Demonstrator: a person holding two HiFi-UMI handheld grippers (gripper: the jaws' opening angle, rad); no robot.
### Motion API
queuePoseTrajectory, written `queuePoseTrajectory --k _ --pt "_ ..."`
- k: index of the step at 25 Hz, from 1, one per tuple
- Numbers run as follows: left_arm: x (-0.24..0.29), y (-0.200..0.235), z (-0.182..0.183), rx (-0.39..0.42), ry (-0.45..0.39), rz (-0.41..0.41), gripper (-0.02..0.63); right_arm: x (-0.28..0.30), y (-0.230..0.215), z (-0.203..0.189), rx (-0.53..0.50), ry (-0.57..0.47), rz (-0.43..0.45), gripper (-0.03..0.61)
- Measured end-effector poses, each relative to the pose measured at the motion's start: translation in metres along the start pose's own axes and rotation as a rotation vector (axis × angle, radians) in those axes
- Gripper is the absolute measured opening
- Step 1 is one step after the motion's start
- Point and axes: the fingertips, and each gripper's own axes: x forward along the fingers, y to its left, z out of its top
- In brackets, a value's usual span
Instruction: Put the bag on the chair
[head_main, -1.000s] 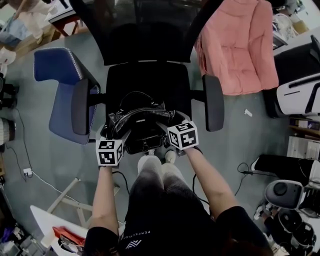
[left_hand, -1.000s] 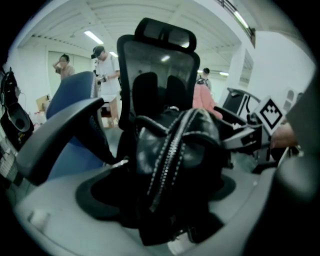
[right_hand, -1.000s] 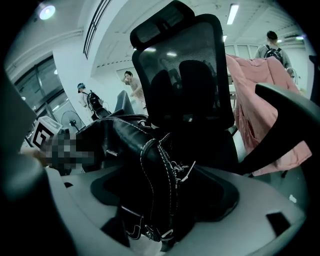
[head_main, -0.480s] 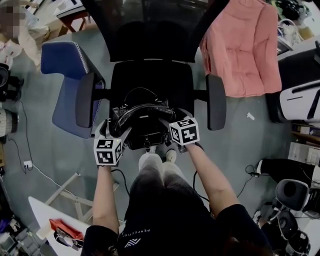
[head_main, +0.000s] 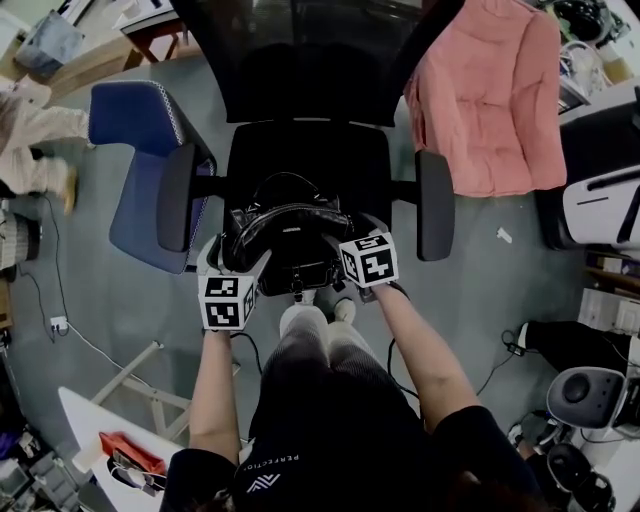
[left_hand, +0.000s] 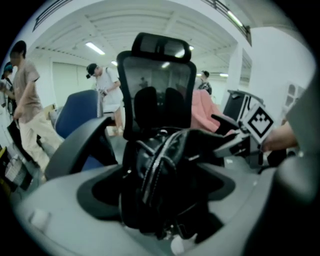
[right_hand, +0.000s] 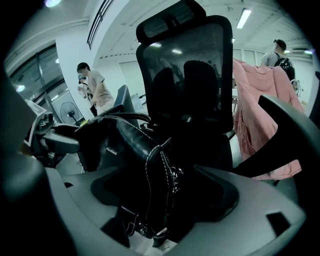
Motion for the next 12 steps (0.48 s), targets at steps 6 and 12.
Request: queuePoseTrajectory --k 6,12 --pt "-0.004 0.004 0.004 0.004 -0.012 0.040 0.456 0.001 -0.011 0.009 0.002 -0.007 -0.063 0.345" --pt "-0.002 0.003 0.000 0.026 0.011 0.051 0.453 -0.003 -0.006 0.010 -0.017 -0.001 -0.039 0.345"
